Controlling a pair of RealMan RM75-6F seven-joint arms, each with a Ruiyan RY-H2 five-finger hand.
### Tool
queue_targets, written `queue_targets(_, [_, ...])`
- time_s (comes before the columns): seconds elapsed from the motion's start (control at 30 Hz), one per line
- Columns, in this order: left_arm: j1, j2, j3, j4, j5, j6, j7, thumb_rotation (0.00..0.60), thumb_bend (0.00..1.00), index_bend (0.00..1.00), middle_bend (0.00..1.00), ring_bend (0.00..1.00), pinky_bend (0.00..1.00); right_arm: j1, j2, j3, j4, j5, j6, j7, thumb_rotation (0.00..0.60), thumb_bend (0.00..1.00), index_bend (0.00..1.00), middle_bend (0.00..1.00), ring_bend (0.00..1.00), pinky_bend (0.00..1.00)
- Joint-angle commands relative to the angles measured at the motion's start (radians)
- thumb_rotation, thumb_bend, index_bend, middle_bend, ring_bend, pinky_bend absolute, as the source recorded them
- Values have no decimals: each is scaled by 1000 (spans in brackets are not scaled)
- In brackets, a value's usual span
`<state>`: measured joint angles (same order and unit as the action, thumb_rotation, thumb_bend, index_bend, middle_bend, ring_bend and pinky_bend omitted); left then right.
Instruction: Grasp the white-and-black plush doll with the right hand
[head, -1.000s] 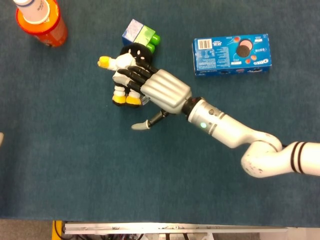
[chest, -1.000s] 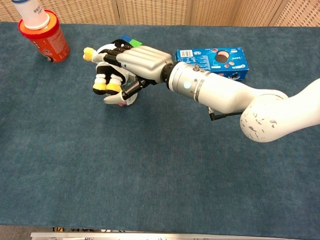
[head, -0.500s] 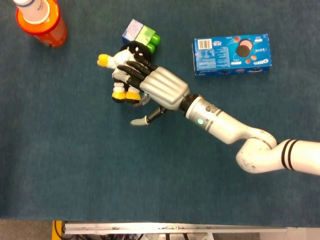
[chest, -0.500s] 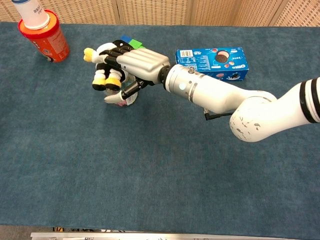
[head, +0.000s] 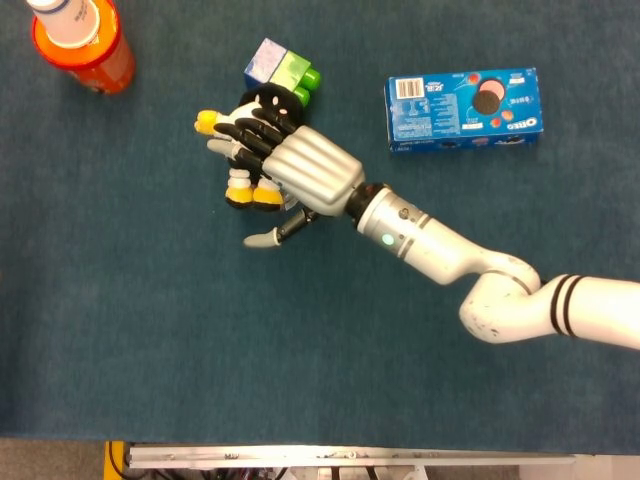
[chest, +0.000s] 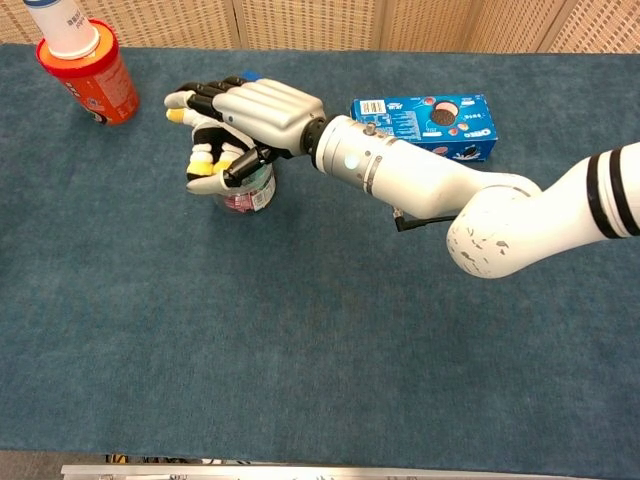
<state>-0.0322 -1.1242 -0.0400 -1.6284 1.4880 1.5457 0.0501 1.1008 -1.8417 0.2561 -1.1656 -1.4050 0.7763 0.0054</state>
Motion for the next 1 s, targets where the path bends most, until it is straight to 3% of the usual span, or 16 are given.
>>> queue_targets(0.03, [1, 0, -1, 1, -1, 0, -1, 600, 222, 186, 200, 157, 70, 18, -28, 6, 38, 12, -11, -5, 164, 0, 0, 0, 0, 0])
queue_targets(0.43, [8, 0, 0, 10, -7, 3, -15, 600, 222, 187, 200, 157, 70, 38, -88, -26, 136, 14, -34, -29, 163, 0, 0, 0, 0, 0])
queue_targets(0.8, [10, 2, -2, 15, -7, 3, -26, 600, 222, 187, 200, 157, 70, -3, -14, -40, 3, -32, 60, -28, 163, 0, 0, 0, 0, 0])
queue_targets(1.0, [9, 1, -4, 15, -8, 2, -25, 600, 222, 187, 200, 157, 70, 6, -3, -27, -29, -15, 43, -40, 165, 0, 0, 0, 0, 0])
